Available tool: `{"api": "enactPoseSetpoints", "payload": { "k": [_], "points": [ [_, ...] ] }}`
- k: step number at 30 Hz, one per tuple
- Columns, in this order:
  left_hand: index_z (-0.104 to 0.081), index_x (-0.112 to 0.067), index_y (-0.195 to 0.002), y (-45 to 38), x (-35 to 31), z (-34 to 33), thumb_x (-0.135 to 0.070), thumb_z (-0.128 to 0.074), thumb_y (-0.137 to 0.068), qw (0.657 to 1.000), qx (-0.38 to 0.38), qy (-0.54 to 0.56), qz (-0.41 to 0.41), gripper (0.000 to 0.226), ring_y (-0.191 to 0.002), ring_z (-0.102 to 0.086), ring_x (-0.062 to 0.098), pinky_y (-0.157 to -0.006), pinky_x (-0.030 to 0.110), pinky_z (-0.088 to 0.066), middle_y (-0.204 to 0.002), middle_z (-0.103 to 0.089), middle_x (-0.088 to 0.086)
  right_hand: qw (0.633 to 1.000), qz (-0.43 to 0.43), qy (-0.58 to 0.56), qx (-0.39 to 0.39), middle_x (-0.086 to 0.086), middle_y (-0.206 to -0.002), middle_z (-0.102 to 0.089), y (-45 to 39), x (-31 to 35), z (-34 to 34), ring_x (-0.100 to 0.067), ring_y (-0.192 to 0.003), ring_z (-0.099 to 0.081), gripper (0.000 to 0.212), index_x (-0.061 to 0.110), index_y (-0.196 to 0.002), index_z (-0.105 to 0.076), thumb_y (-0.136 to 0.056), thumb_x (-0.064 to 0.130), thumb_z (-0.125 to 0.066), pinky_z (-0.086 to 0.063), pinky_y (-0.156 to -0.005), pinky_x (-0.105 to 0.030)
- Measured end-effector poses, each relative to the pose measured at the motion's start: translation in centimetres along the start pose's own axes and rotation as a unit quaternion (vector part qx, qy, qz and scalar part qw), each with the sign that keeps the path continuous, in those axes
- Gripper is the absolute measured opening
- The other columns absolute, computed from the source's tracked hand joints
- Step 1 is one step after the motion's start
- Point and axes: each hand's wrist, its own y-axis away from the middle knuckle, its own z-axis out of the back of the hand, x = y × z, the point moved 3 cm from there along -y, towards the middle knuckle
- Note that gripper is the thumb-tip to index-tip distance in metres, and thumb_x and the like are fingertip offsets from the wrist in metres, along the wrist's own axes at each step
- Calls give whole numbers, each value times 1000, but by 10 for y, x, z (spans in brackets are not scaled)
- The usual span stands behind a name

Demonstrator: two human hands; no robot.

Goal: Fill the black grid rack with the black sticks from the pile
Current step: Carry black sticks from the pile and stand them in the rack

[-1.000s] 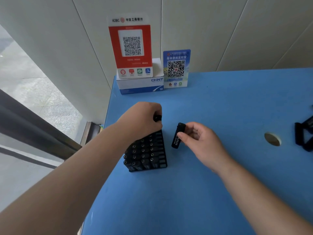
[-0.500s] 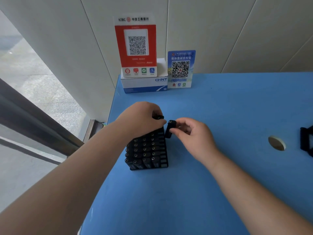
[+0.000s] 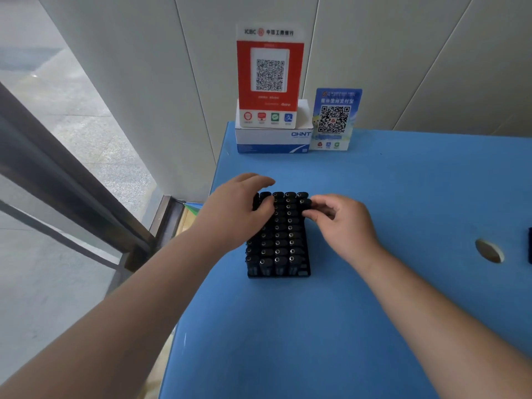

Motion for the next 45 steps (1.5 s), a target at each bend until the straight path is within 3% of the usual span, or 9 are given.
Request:
{"api": "enactPoseSetpoints", "payload": {
  "k": [5,13,17,20,22,26,32,37,45],
  "points": [
    [-49,-26,-142,11,4,3,-35,-52,-97,1000,-2,8,-17,46,-128,-47,8,-101,21,-34,-142,-50,-10,998,20,53,-32,13,-89,-75,0,3,-3,-3,-84,-69,14,20,-98,-78,-86,13,-76,-46,-77,-9],
    [-49,-23,-142,22,6,7,-34,-53,-96,998,-16,-10,-60,47,-130,-45,12,-104,21,-30,-142,-50,-6,996,-55,60,-36,14,-83,-73,5,3,-7,-5,-81,-69,7,20,-94,-77,-88,18,-75,-49,-76,-20],
    [-48,-23,-142,26,0,8,-39,-53,-96,997,-26,-18,-71,50,-131,-44,13,-108,27,-34,-143,-47,-7,992,-84,80,-54,10,-93,-71,17,2,5,-5,-83,-66,18,18,-104,-73,-86,21,-77,-48,-80,-16],
    [-49,-22,-141,34,-13,7,-38,-57,-94,996,-34,-3,-88,51,-129,-45,13,-108,30,-38,-142,-47,-8,988,-102,97,-68,8,-95,-69,38,-1,23,-5,-81,-65,21,18,-106,-70,-86,21,-77,-44,-75,-8],
    [-51,-20,-140,41,-27,4,-35,-59,-93,992,-41,-6,-116,50,-130,-43,13,-108,28,-35,-141,-48,-8,985,-114,100,-79,6,-95,-68,56,-2,39,-4,-78,-64,23,17,-107,-69,-86,21,-77,-44,-72,-7],
    [-51,-19,-139,53,-58,-12,-34,-60,-92,986,-43,-43,-157,50,-131,-41,15,-108,29,-32,-140,-49,-6,979,-112,119,-121,2,-99,-67,93,0,81,-11,-84,-65,29,14,-111,-68,-84,18,-78,-50,-84,-23],
    [-46,-14,-144,83,-120,-58,-37,-59,-92,975,6,-92,-200,58,-134,-40,24,-112,32,-29,-143,-46,1,957,-88,230,-157,13,-112,-56,178,0,165,-6,-105,-56,38,19,-123,-63,-88,29,-74,-44,-94,-23],
    [-41,-18,-146,127,-190,-102,-43,-54,-94,967,26,-122,-222,60,-135,-38,24,-109,34,-34,-146,-41,-1,926,-115,313,-175,6,-131,-56,265,-13,235,-13,-123,-53,47,17,-134,-57,-92,34,-67,-41,-101,-27],
    [-42,-22,-146,179,-278,-177,-43,-53,-95,960,84,-126,-236,56,-136,-38,19,-109,33,-36,-147,-41,-4,887,-175,391,-175,0,-135,-56,371,-51,326,-23,-126,-52,51,16,-137,-54,-92,34,-67,-43,-104,-36]
  ]
}}
